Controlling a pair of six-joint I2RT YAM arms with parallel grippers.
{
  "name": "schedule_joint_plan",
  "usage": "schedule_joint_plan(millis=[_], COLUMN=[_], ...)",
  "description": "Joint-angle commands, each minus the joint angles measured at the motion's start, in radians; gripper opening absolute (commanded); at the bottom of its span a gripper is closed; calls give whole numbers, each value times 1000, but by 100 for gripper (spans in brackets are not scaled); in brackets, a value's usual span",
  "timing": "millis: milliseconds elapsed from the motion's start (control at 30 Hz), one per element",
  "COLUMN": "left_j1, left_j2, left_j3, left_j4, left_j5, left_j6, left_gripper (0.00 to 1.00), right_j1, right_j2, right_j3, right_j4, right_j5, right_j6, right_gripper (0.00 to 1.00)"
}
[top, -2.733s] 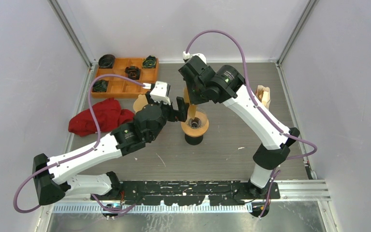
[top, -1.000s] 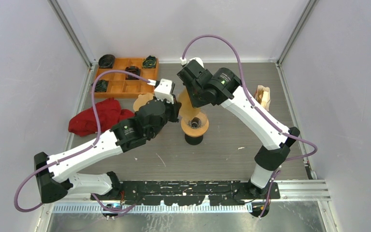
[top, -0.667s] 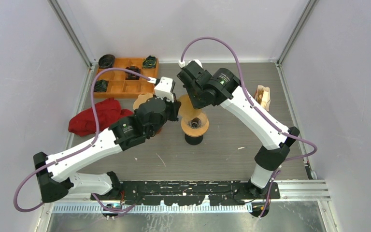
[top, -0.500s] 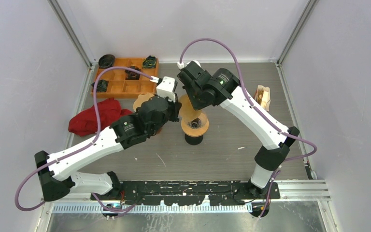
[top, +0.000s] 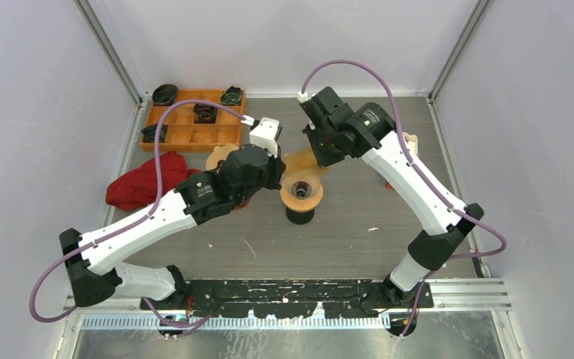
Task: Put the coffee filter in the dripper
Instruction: Place the coffee filter in the coffee dripper.
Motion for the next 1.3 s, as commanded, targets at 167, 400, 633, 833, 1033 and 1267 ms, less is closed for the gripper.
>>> schedule_joint_plan(millis=[167,400,633,833,1033,1267], left_j1=[33,54,68,75,76,80], left_j2=[73,115,157,185,192,225], left_j3=[125,175,220,240,232,236], left_j4=[-90,-158,-218,-259,-268,-279], left_j5=[76,120,159,196,221,228], left_j6=[-34,-44,-46,-51,-65,-65], left_gripper=[0,2,2,2,2,4], right_j1=[-40,-61,-70,-79,-82,-85], right_j2=[-69,-69,-63,-61,-70,-70], right_j3=[-49,-88,-131,-165,-197,-236], right_j4=[71,89,110,118,127,148], right_j5=[-114,-142,-170,-184,-199,-208], right_j6=[-52,-60,-69,-75,-79,-79], right_gripper=[14,17,17,17,18,20])
